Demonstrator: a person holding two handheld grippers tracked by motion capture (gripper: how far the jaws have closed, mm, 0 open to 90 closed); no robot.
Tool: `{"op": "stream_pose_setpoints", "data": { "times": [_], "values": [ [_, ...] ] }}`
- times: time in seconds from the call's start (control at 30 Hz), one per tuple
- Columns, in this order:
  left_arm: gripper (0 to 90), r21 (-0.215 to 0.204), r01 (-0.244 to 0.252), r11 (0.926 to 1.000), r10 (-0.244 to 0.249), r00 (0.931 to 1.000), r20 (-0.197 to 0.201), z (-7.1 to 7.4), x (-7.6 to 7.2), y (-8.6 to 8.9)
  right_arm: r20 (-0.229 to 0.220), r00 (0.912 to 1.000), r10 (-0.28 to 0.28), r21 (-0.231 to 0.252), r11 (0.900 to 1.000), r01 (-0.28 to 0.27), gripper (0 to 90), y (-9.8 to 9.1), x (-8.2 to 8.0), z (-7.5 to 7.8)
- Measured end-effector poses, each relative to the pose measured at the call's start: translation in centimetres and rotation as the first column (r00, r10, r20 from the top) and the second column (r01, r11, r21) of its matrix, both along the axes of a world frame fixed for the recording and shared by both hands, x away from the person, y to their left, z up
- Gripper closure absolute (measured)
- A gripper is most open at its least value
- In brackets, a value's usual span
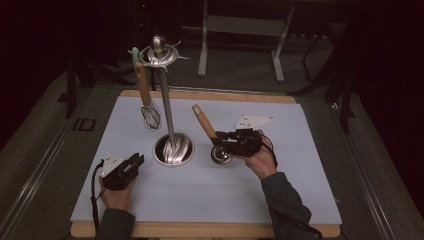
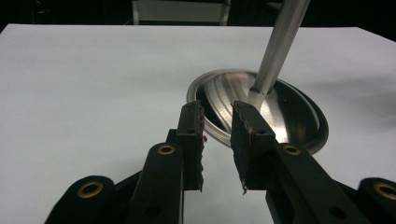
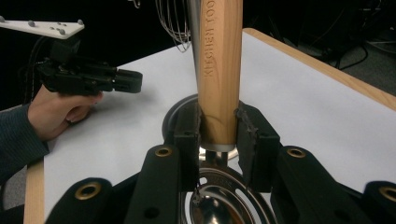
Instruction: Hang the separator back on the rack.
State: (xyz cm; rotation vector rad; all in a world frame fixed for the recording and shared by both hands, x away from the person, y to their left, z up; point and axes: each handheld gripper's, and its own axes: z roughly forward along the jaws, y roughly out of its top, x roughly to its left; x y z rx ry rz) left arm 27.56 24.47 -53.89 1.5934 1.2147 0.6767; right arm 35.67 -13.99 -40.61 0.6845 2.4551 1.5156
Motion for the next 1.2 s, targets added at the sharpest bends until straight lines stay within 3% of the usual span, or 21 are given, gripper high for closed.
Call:
{"op": "stream_pose_setpoints", "data": {
  "times": [0.37, 1.2],
  "values": [
    [74.0, 0.004, 0.004, 1.0000, -0.004, 1.0000, -0.001, 0.0, 0.0, -0.1, 0.030, 0.9993, 0.024, 0.025, 0.9994, -0.025, 70.9, 0.7, -0.2, 0.9],
    [74.1, 0.006, 0.005, 1.0000, -0.005, 1.0000, 0.000, 0.0, 0.0, -0.1, 0.104, 0.9927, 0.061, 0.017, 0.9978, -0.063, 70.9, 1.3, -0.4, 3.1]
  ]
}}
